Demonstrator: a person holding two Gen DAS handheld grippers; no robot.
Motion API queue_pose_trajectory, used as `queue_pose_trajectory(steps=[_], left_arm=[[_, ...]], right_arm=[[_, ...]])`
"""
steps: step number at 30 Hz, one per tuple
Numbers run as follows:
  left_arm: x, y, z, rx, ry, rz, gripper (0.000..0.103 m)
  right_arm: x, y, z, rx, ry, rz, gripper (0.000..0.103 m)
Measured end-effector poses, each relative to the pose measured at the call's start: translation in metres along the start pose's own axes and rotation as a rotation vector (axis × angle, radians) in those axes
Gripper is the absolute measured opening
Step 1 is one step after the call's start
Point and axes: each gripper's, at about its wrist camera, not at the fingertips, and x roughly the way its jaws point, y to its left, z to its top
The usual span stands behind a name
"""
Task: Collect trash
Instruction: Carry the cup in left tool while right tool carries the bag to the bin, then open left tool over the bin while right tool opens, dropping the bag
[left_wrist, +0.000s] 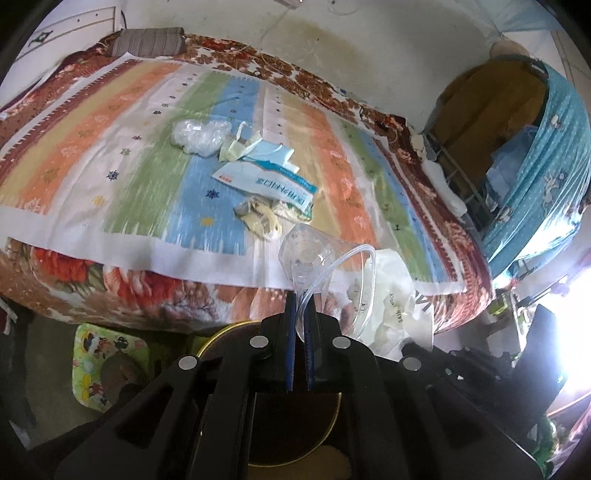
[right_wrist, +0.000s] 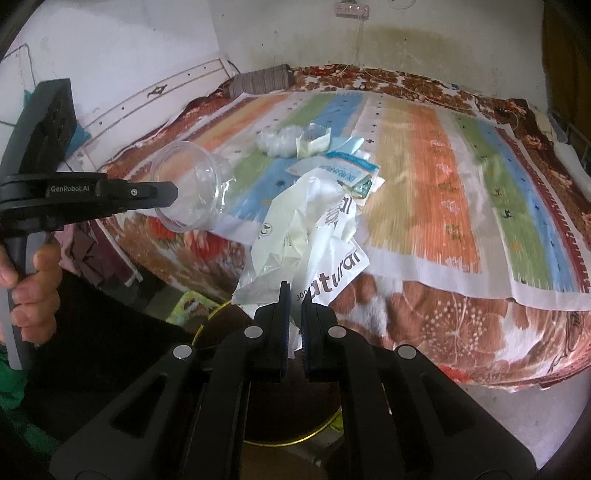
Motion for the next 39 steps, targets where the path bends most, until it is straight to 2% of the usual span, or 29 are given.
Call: queue_pose_trajectory(steps=[5,8,9,15,19,29,31,32,33,34,35,39], left_arm=[[0.007,-0.001,-0.019,0.003,0.048,0.04,0.003],[0.013,0.001,-0.031,0.006,0.077,0.117,0.003],[0.016,0.001,-0.034,0.003,0.094,0.129,0.003],[0.032,0.004,-0.049,-0.003,0.159,0.195,0.003],[0.035,0.011,-0.057,-0.044,0.18,0.205,0.003],[0.052,0.02,-0.066,-0.082,0.244,0.24,0.003],[0.055,0.025,-0.067,-0.112,0.259,0.246,0.003],[0.056,0.027,-0.066,-0.125,0.264,0.244,0.004],[0.056,0.028,-0.065,-0.135,0.266,0.235,0.017],[0.054,0.029,-0.063,-0.143,0.259,0.217,0.028],[0.052,0.028,-0.061,-0.141,0.247,0.206,0.045],[0.046,0.023,-0.059,-0.13,0.219,0.199,0.047]], right_arm=[[0.006,0.0,-0.009,0.017,0.041,-0.014,0.004],[0.016,0.002,-0.017,0.019,0.106,-0.01,0.005],[0.021,0.003,-0.02,0.02,0.141,0.002,0.004],[0.036,0.0,-0.028,0.049,0.219,0.007,0.005],[0.045,0.003,-0.03,0.039,0.257,-0.017,0.005],[0.067,0.006,-0.045,0.046,0.362,-0.007,0.005],[0.071,0.005,-0.046,0.061,0.381,0.0,0.006],[0.073,0.004,-0.047,0.065,0.391,-0.002,0.012],[0.075,0.004,-0.047,0.064,0.4,-0.007,0.025],[0.076,0.004,-0.047,0.068,0.402,-0.008,0.034],[0.075,0.002,-0.046,0.078,0.392,-0.008,0.045],[0.068,-0.006,-0.041,0.121,0.351,0.013,0.049]])
